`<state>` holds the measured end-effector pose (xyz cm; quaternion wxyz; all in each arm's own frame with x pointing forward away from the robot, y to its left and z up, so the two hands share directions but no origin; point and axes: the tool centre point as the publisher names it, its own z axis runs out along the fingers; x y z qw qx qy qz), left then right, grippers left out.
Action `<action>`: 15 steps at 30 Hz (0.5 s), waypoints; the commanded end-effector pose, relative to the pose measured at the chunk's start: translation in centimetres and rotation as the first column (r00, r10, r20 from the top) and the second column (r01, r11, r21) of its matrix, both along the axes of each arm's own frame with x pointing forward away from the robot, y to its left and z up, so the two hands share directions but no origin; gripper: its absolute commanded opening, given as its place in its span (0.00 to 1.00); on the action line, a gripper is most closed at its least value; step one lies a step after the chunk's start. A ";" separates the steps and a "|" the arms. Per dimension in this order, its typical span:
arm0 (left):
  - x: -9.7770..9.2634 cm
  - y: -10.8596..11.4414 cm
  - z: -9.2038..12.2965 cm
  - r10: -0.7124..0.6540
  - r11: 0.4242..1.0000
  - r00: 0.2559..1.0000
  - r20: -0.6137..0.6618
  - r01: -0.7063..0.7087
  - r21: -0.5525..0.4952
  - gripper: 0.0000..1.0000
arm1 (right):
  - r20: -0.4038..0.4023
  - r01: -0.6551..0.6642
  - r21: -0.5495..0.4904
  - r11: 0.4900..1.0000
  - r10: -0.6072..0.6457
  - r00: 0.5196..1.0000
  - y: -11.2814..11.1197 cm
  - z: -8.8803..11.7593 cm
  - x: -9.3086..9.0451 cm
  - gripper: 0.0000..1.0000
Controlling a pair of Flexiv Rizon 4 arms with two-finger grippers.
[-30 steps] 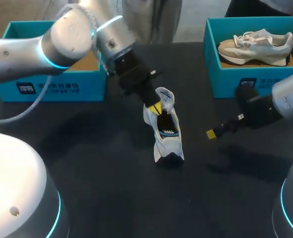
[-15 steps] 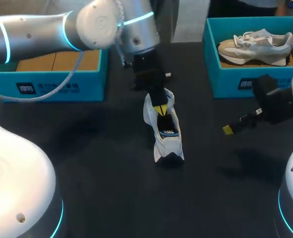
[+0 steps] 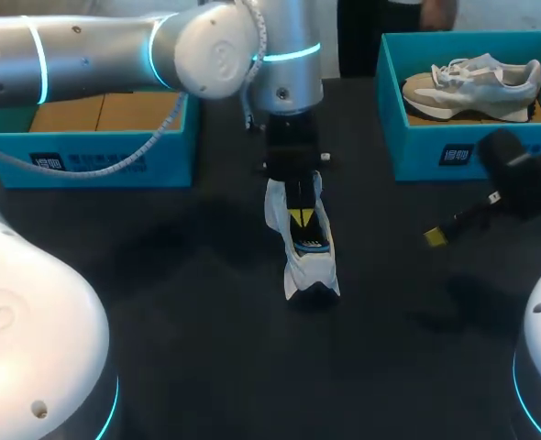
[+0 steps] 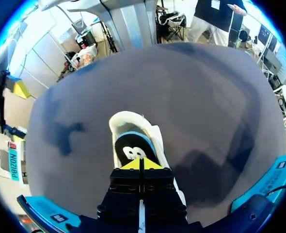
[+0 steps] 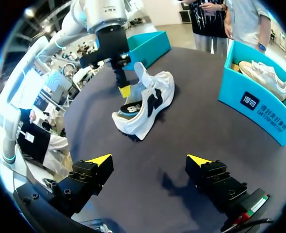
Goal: Take the shoe out of the shoebox, open the shoe tongue, remove and reinsert the insole, then place the shoe into the shoebox
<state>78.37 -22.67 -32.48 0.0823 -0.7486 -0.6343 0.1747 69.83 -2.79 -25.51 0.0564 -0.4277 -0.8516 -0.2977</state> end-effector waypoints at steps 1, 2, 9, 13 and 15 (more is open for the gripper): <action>-0.7 -0.5 -1.0 -0.001 1.000 1.000 -0.001 0.001 0.016 0.00 | -0.001 -0.003 0.001 1.000 0.003 1.000 -0.2 0.0 0.1 1.00; -1.0 -0.5 -1.4 -0.001 1.000 1.000 0.005 0.001 0.024 0.00 | -0.001 -0.003 0.001 1.000 0.003 1.000 -0.2 0.0 0.1 1.00; -1.9 -0.7 -3.2 0.014 0.999 1.000 0.003 -0.014 0.034 0.00 | -0.001 -0.003 0.001 1.000 0.003 1.000 -0.2 0.0 0.1 1.00; -2.2 -0.8 -4.1 0.052 0.998 0.999 0.004 -0.052 0.020 0.00 | -0.001 -0.003 0.001 1.000 0.003 1.000 -0.2 0.0 0.1 1.00; -2.5 -0.9 -4.8 0.079 0.997 0.997 0.003 -0.079 0.010 0.00 | -0.001 -0.003 0.001 1.000 0.003 1.000 -0.2 0.0 0.1 1.00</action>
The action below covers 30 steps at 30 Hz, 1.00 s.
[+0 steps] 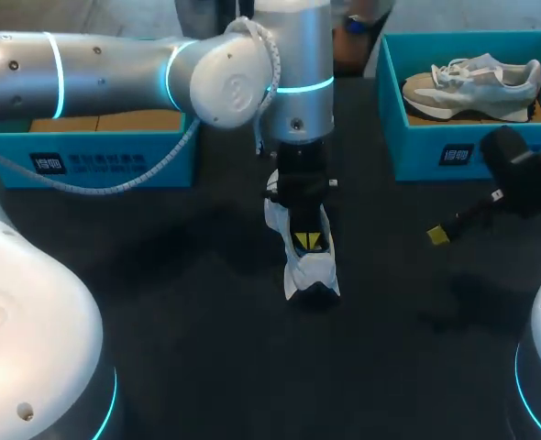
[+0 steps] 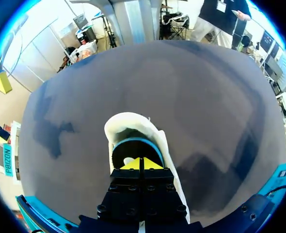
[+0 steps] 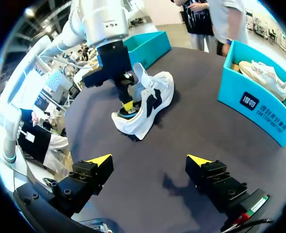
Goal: Take the shoe out of the shoebox, open the shoe tongue, remove and reinsert the insole, then place the shoe into the shoebox
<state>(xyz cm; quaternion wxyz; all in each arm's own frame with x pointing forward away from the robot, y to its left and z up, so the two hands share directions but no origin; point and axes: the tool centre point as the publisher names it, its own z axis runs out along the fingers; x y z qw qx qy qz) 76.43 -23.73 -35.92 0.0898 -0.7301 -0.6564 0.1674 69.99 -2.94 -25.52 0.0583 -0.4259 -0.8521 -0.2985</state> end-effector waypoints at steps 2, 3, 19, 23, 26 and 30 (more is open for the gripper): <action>-0.7 0.1 -1.9 0.031 0.999 0.999 0.015 -0.031 -0.016 0.00 | 0.000 0.002 -0.002 1.000 -0.002 1.000 0.0 0.0 -0.1 1.00; -0.7 0.1 -2.0 0.040 0.999 0.999 0.017 -0.040 -0.021 0.00 | 0.000 0.002 -0.002 1.000 -0.002 1.000 0.0 0.0 -0.1 1.00; -0.4 -0.8 -2.6 0.046 0.998 0.998 0.041 -0.045 -0.040 0.00 | 0.000 0.002 -0.002 1.000 -0.002 1.000 0.0 0.0 -0.1 1.00; -0.8 -0.9 -3.9 0.048 0.999 0.997 0.060 -0.047 -0.027 0.00 | 0.000 0.002 -0.002 1.000 -0.002 1.000 0.0 0.0 -0.1 1.00; -1.0 -0.9 -4.6 0.055 0.998 0.996 0.065 -0.053 -0.027 0.00 | 0.000 0.002 -0.002 1.000 -0.002 1.000 0.0 0.0 -0.1 1.00; -1.3 -0.8 -5.2 0.058 0.998 0.996 0.067 -0.057 -0.017 0.00 | 0.000 0.002 -0.002 1.000 -0.002 1.000 0.0 0.0 -0.1 1.00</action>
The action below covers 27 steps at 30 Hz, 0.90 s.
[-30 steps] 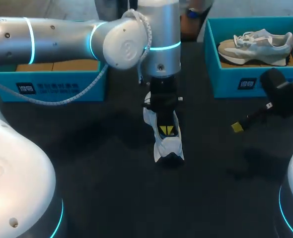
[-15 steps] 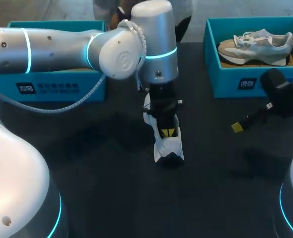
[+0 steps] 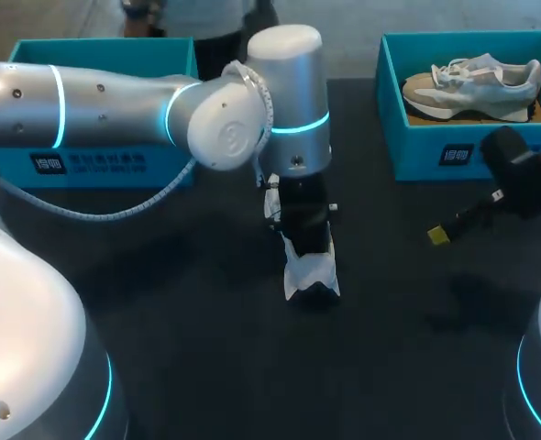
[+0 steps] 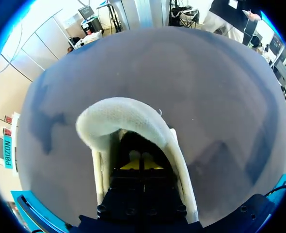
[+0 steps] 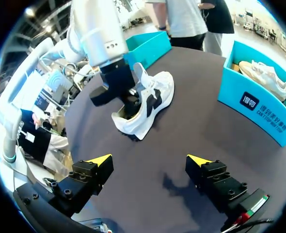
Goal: Take the shoe out of the shoebox, open the shoe tongue, remove and reinsert the insole, then place the shoe into the shoebox
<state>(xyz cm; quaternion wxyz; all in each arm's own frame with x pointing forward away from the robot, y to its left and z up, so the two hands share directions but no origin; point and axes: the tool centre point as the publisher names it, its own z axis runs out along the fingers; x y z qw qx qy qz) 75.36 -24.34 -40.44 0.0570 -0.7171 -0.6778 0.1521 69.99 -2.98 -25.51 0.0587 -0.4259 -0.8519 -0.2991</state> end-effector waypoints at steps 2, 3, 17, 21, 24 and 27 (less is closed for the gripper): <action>-0.3 -0.2 -0.7 0.000 1.000 1.000 0.009 0.000 0.009 0.00 | 0.000 0.002 -0.003 1.000 -0.002 1.000 0.0 0.0 -0.1 1.00; -0.2 -0.1 -0.4 0.001 1.000 1.000 0.016 -0.002 0.007 0.00 | 0.000 0.002 -0.003 1.000 -0.002 1.000 0.0 0.0 -0.1 1.00; 2.0 -0.4 2.0 0.025 0.999 0.987 0.160 -0.019 -0.034 0.00 | 0.000 0.002 -0.003 1.000 -0.002 1.000 0.0 0.0 -0.1 1.00; 2.0 -0.2 0.5 0.023 1.000 0.977 0.212 -0.021 -0.015 0.00 | 0.000 0.002 -0.003 1.000 -0.002 1.000 0.0 0.0 -0.1 1.00; 2.0 0.0 0.2 0.022 1.000 0.966 0.256 -0.023 0.000 0.00 | 0.000 0.002 -0.003 1.000 -0.002 1.000 0.0 0.0 -0.1 1.00; 2.2 0.1 1.5 0.035 0.999 0.948 0.316 -0.031 -0.017 0.00 | 0.000 0.002 -0.003 1.000 -0.002 1.000 0.0 0.0 -0.1 1.00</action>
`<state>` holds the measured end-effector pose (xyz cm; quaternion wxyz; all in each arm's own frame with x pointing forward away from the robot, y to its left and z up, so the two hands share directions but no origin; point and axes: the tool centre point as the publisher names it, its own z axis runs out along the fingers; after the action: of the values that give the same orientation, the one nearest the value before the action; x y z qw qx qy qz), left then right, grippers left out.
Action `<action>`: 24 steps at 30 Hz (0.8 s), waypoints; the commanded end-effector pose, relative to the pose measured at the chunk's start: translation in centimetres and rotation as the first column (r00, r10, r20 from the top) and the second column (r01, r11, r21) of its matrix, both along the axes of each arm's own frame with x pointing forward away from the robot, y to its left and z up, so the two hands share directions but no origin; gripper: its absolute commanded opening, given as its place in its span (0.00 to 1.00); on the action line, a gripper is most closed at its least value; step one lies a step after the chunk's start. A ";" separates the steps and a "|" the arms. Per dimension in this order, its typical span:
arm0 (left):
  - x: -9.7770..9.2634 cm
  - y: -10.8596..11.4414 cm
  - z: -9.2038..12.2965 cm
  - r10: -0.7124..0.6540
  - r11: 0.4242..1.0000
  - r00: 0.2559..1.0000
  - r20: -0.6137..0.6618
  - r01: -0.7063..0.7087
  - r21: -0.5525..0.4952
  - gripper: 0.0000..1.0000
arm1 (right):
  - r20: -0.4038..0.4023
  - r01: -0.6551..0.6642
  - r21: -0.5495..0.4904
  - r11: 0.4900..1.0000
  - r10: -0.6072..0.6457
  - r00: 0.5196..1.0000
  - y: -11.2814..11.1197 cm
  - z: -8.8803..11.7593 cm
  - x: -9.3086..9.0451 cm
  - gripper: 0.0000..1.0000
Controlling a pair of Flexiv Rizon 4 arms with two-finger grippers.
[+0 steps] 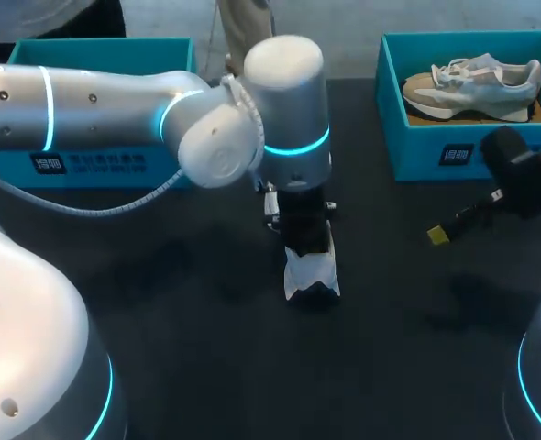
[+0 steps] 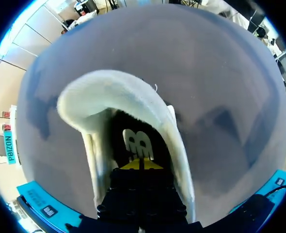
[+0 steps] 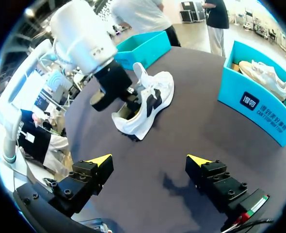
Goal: Take the shoe out of the shoebox, open the shoe tongue, remove and reinsert the insole, then place the shoe into the shoebox
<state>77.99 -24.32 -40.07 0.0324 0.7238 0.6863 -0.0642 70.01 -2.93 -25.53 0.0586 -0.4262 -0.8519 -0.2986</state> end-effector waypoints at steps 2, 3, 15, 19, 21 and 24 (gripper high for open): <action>0.0 0.1 2.3 0.018 1.000 0.992 0.124 -0.015 -0.020 0.00 | 0.001 0.001 -0.002 1.000 -0.001 1.000 0.0 0.0 -0.1 1.00; 0.3 0.1 2.9 0.023 1.000 0.988 0.155 -0.020 -0.024 0.00 | 0.001 0.001 -0.002 1.000 -0.001 1.000 0.0 0.0 -0.1 1.00; 3.1 1.2 6.9 0.072 0.997 0.924 0.376 -0.064 -0.033 0.00 | 0.001 0.001 -0.002 1.000 -0.001 1.000 0.0 0.0 -0.1 1.00; 3.4 1.6 6.7 0.076 0.997 0.925 0.371 -0.075 -0.018 0.43 | 0.001 0.001 -0.002 1.000 -0.001 1.000 0.0 0.0 -0.1 1.00; 3.4 1.7 6.2 0.071 0.997 0.924 0.376 -0.077 0.000 0.49 | 0.001 0.001 -0.002 1.000 -0.001 1.000 0.0 0.0 -0.1 1.00; 3.5 1.8 5.7 0.083 0.996 0.929 0.360 -0.090 0.003 0.96 | 0.001 0.001 -0.002 1.000 -0.001 1.000 0.0 0.0 -0.1 1.00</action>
<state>81.24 -22.37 -33.88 0.1557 0.6935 0.6990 0.0781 69.97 -2.97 -25.46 0.0584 -0.4264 -0.8520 -0.2981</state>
